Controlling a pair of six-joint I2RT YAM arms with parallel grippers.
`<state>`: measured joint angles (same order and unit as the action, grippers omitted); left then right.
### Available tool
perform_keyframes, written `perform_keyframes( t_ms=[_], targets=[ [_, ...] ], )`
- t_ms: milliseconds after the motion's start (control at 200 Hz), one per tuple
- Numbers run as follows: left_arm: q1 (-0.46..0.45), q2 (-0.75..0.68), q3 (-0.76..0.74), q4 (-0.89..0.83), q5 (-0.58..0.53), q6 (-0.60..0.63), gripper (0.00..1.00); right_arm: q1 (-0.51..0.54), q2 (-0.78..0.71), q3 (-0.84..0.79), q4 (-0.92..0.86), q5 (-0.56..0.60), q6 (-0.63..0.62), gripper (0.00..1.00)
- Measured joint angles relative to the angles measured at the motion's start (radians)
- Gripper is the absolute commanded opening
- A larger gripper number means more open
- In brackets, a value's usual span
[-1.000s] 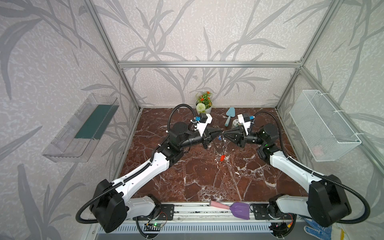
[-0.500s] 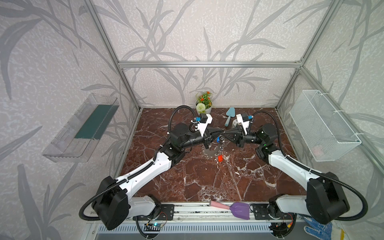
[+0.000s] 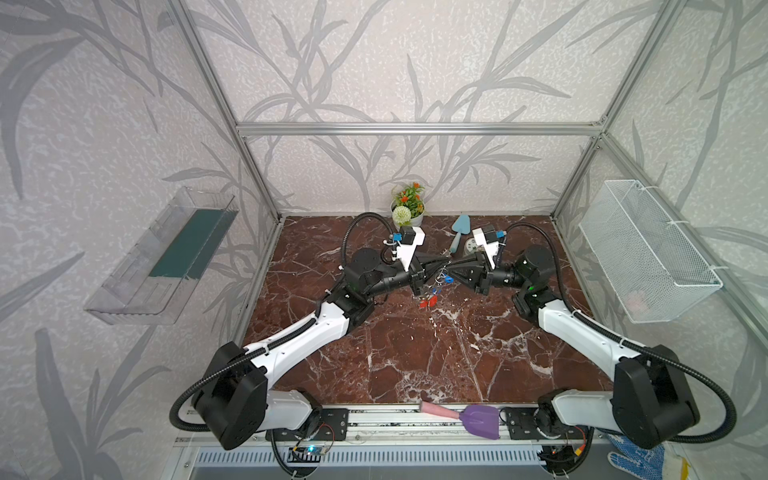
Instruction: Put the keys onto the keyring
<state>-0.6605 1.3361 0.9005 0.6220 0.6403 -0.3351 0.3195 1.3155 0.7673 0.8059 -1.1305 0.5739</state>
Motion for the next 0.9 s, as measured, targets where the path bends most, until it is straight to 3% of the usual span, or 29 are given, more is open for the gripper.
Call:
perform_keyframes(
  t_ms=[185, 405, 715, 900],
  targets=[
    [0.000, 0.000, -0.014, -0.008, -0.003, -0.001, 0.00, -0.092, -0.076, -0.053, 0.013, 0.017, 0.036, 0.23],
    [0.000, 0.000, -0.014, -0.006, 0.020, -0.014, 0.00, -0.118, -0.142, -0.070, 0.018, 0.041, 0.048, 0.37],
    [0.003, 0.008, -0.014, 0.045, 0.060, -0.057, 0.00, -0.067, -0.050, -0.056, 0.111, 0.021, 0.116, 0.37],
    [0.003, 0.014, -0.014, 0.060, 0.072, -0.069, 0.00, -0.047, 0.011, -0.045, 0.201, 0.003, 0.184, 0.30]
  ],
)
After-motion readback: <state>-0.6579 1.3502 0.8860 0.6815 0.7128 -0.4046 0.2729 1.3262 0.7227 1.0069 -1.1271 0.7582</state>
